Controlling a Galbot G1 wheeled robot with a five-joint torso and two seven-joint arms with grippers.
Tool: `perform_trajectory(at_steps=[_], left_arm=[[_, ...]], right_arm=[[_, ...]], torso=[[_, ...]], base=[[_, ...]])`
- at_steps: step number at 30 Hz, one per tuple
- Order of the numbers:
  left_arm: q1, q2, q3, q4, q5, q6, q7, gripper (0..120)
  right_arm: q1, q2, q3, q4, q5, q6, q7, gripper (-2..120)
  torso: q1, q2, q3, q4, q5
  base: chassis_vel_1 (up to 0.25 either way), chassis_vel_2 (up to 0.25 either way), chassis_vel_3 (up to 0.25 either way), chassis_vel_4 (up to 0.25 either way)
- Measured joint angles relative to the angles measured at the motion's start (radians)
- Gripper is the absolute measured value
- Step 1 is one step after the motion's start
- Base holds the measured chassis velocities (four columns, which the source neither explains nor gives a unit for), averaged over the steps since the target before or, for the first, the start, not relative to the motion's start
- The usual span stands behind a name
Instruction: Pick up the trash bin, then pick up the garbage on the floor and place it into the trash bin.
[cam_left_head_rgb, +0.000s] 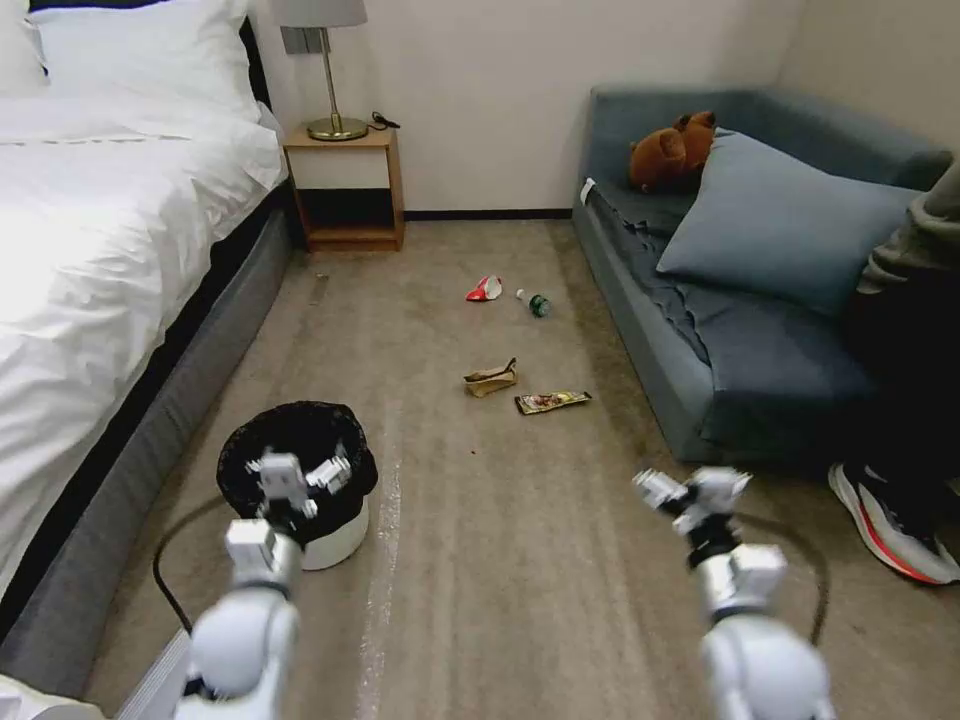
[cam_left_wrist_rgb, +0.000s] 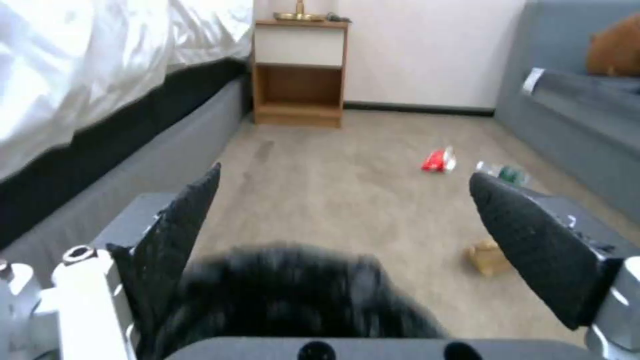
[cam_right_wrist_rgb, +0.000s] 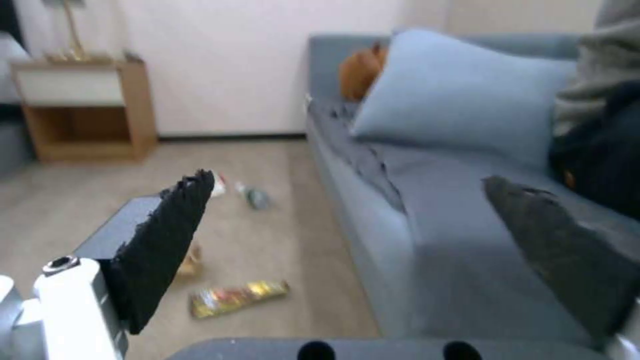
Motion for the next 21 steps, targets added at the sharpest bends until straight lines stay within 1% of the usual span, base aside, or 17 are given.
perform_trajectory(at_steps=[1,5,6,9,10,13,14,15,16,17,18,19,21], left_arm=[[-0.014,0.002,-0.008,-0.015,-0.011,0.02,0.013,100],[-0.006,0.005,-0.011,-0.03,-0.02,0.028,0.021,100],[0.001,0.006,-0.012,-0.034,-0.024,0.028,0.02,100],[0.013,0.002,-0.01,-0.032,-0.025,0.026,0.018,100],[0.019,-0.001,-0.009,-0.028,-0.025,0.022,0.011,100],[0.024,-0.004,-0.008,-0.019,-0.026,0.019,-0.003,100],[0.027,-0.008,-0.009,-0.007,-0.038,0.022,-0.03,100],[0.027,-0.01,-0.01,0.007,-0.067,0.035,-0.074,100],[0.024,-0.01,-0.01,0.016,-0.092,0.046,-0.103,100],[0.024,-0.01,-0.01,0.016,-0.092,0.046,-0.103,100],[0.019,-0.009,-0.01,0.027,-0.15,0.07,-0.161,100],[0.019,-0.009,-0.01,0.027,-0.15,0.07,-0.161,100],[0.005,-0.006,-0.004,0.034,-0.269,0.125,-0.265,100]], right_arm=[[0.002,0.004,0.002,0.007,0.006,-0.012,-0.003,100],[-0.005,0.012,-0.003,0.018,0.006,-0.016,-0.004,100],[-0.01,0.016,-0.007,0.018,0.005,-0.016,-0.004,100],[-0.014,0.021,-0.014,0.014,0.002,-0.012,-0.003,100],[-0.016,0.022,-0.016,0.011,0.0,-0.009,-0.002,100],[-0.018,0.022,-0.017,0.008,0.0,-0.006,-0.002,100],[-0.022,0.02,-0.017,0.008,0.0,-0.003,-0.002,100],[-0.026,0.019,-0.016,0.008,0.0,-0.001,-0.007,100],[-0.028,0.019,-0.015,0.008,0.0,0.001,-0.008,100],[-0.028,0.019,-0.015,0.008,0.0,0.001,-0.008,100],[-0.03,0.019,-0.015,0.007,0.0,0.004,-0.01,100],[-0.03,0.019,-0.015,0.007,0.0,0.004,-0.01,100],[-0.032,0.022,-0.015,-0.004,0.0,0.011,-0.011,100]], torso=[[0.0,0.0,0.0,-0.0002,0.0016],[0.0,0.0,0.0,0.0002,0.0002],[0.0,0.0,0.0,0.0002,0.0012],[0.0,0.0,0.0,0.0002,0.0003],[0.0,0.0,0.0,0.0002,0.0009],[0.0,0.0,0.0,0.0003,0.0008],[0.0,0.0,0.0,0.0003,0.0005],[0.0,0.0,0.0,0.0002,0.0007],[0.0,0.0,0.0,0.0002,0.0007],[0.0,0.0,0.0,0.0002,0.0007],[0.0,0.0,0.0,0.0003,0.0005],[0.0,0.0,0.0,0.0003,0.0005],[0.0,0.0,0.0,0.0002,0.0008]], base=[[0.0,0.0,0.0,0.0],[0.0,0.0,0.0,0.0],[0.0,0.0,0.0,0.0],[0.0,0.0,0.0,0.0],[0.0,0.0,0.0,0.0],[0.0,0.0,0.0,0.0],[0.0,0.0,0.0,0.0],[0.0,0.0,0.0,0.0],[0.0,0.0,0.0,0.0],[0.0,0.0,0.0,0.0],[0.0,0.0,0.0,0.0],[0.0,0.0,0.0,0.0],[0.0,0.0,0.0,0.0]])
